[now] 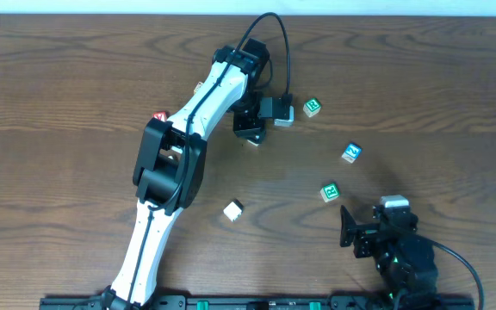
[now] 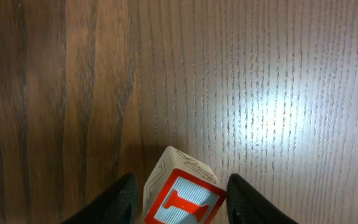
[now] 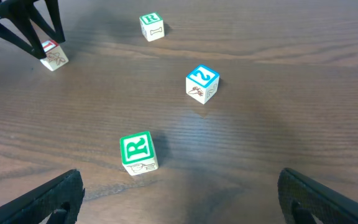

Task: Spell out Ai2
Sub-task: 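Lower the red I block onto the table and open the left gripper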

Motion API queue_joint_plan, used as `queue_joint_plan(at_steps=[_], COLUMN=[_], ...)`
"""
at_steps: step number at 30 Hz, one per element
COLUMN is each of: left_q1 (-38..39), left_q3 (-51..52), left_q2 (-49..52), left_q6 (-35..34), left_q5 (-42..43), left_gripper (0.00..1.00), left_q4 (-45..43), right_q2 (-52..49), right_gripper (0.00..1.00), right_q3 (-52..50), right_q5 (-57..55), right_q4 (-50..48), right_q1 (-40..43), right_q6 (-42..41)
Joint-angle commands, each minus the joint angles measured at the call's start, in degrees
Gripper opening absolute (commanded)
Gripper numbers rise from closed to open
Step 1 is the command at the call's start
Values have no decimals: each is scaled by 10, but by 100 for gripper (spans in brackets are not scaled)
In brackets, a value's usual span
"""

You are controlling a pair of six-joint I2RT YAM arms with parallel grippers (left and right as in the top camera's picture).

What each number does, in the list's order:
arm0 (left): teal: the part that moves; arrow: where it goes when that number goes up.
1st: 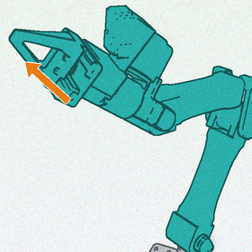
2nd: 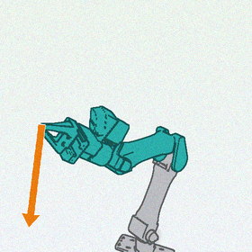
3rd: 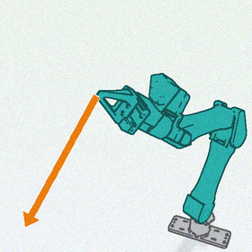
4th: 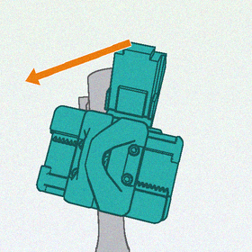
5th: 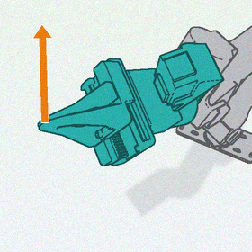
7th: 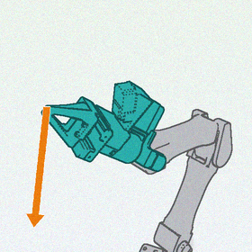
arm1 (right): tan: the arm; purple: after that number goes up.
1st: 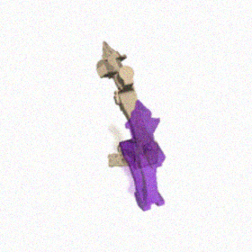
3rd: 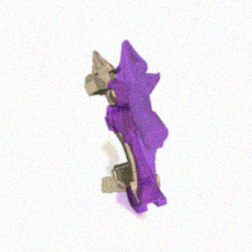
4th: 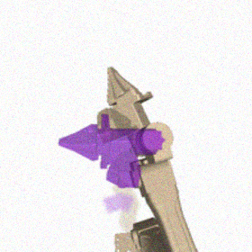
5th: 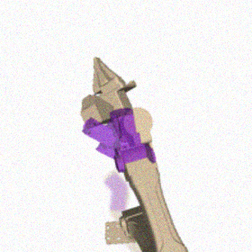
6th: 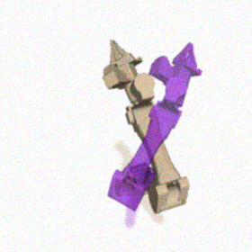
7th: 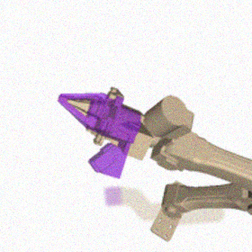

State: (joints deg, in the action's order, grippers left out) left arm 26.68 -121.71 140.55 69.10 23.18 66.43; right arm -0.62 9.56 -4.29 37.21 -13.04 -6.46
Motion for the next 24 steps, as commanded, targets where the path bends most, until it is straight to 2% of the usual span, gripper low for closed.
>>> queue_joint_plan(at_steps=[1,7,11,20,24], left_q1=[-4,-4,-4,-4,-4], left_q3=[4,4,4,4,4], left_q2=[16,16,16,16,16], left_q6=[-3,-3,-12,-25,-56], left_q5=[2,1,-16,-22,-22], left_gripper=[44,40,35,33,33], left_q4=[4,4,3,2,-11], right_q2=[3,3,3,3,3], right_gripper=[100,99,99,99,99], right_q3=[-6,-6,-6,-6,-6], right_q5=[5,5,5,5,5], right_q4=[1,1,1,1,1], right_q1=[9,9,9,9,9], right_q6=[7,7,8,8,8])
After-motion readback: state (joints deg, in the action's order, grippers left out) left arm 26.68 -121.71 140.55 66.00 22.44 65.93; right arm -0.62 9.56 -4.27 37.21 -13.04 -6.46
